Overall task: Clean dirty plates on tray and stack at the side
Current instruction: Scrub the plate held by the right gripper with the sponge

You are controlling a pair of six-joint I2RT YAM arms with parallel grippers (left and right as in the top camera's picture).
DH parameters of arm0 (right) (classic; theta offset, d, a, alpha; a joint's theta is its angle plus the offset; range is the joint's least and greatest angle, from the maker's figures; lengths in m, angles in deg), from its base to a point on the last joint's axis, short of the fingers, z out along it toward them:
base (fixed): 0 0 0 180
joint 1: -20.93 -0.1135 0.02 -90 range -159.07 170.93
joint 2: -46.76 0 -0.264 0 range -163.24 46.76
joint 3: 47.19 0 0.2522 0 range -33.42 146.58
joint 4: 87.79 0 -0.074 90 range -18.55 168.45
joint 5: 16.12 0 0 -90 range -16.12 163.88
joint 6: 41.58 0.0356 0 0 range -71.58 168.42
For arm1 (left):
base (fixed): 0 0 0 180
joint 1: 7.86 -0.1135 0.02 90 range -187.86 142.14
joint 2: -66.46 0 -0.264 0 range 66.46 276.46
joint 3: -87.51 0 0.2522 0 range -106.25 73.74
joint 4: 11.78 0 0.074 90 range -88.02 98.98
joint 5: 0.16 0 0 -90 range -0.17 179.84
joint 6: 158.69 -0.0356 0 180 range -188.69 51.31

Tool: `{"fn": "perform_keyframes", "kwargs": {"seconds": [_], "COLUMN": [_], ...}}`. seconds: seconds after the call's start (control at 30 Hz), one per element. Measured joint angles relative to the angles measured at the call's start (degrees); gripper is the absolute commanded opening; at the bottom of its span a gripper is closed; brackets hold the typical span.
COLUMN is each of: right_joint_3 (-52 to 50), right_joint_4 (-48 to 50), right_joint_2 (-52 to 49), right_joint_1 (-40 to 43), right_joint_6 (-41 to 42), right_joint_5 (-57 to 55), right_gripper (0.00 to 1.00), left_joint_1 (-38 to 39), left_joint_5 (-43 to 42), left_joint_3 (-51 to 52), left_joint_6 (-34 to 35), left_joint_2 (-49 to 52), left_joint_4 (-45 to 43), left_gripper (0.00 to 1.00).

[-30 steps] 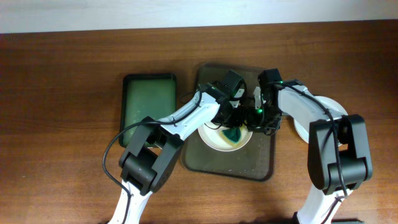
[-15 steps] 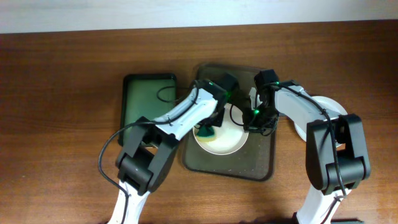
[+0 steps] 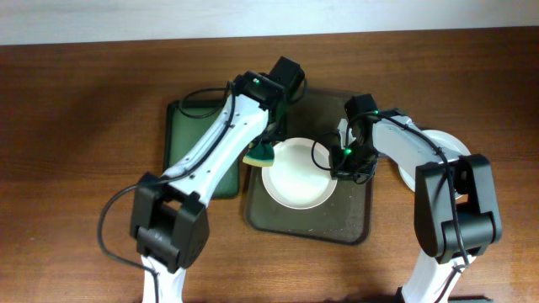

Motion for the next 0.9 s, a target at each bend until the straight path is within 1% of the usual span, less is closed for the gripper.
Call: {"fn": "perform_keyframes", "kwargs": {"seconds": [0.03, 0.13, 0.23, 0.33, 0.4, 0.5, 0.6, 0.7, 0.8, 0.9], "right_joint_3": [0.0, 0.0, 0.0, 0.0, 0.1, 0.1, 0.1, 0.1, 0.1, 0.1], "right_joint_4": [0.0, -0.5, -1.0, -1.1, -1.1, -1.4, -2.2, -2.3, -2.3, -2.3], "right_joint_2": [0.0, 0.0, 0.0, 0.0, 0.0, 0.0, 0.0, 0.0, 0.0, 0.0], "right_joint_1": [0.0, 0.0, 0.1, 0.1, 0.1, 0.1, 0.5, 0.7, 0.7, 0.7], "right_joint_6": [0.0, 0.0, 0.0, 0.0, 0.0, 0.0, 0.0, 0.0, 0.0, 0.0], "right_joint_5": [0.0, -0.2, -0.4, -0.4, -0.5, -0.7, -1.3, -1.4, -1.5, -1.5], "right_gripper": [0.04, 0.04, 0.04, 0.04, 0.04, 0.04, 0.04, 0.04, 0.04, 0.04], "left_joint_1": [0.0, 0.3, 0.3, 0.7, 1.0, 1.8, 2.9, 5.9, 10.1, 9.6], "left_joint_5": [-0.7, -3.5, -5.7, -7.5, -7.9, -9.9, -10.6, -11.1, -14.8, -19.1], "left_joint_3": [0.0, 2.1, 7.8, 15.0, 21.0, 28.2, 30.4, 30.8, 31.2, 31.5], "left_joint_6": [0.0, -0.5, -1.3, -1.6, -1.7, -1.8, -1.8, -1.8, -1.2, 0.1], "left_joint_2": [-0.4, -0.5, -0.5, -0.5, -0.5, -1.0, -1.5, -1.5, -1.5, -1.5], "left_joint_4": [-0.3, -4.9, -12.3, -21.1, -31.2, -41.4, -45.8, -47.5, -47.5, -48.1], "left_gripper": [0.0, 0.0, 0.0, 0.0, 0.0, 0.0, 0.0, 0.0, 0.0, 0.0]}}
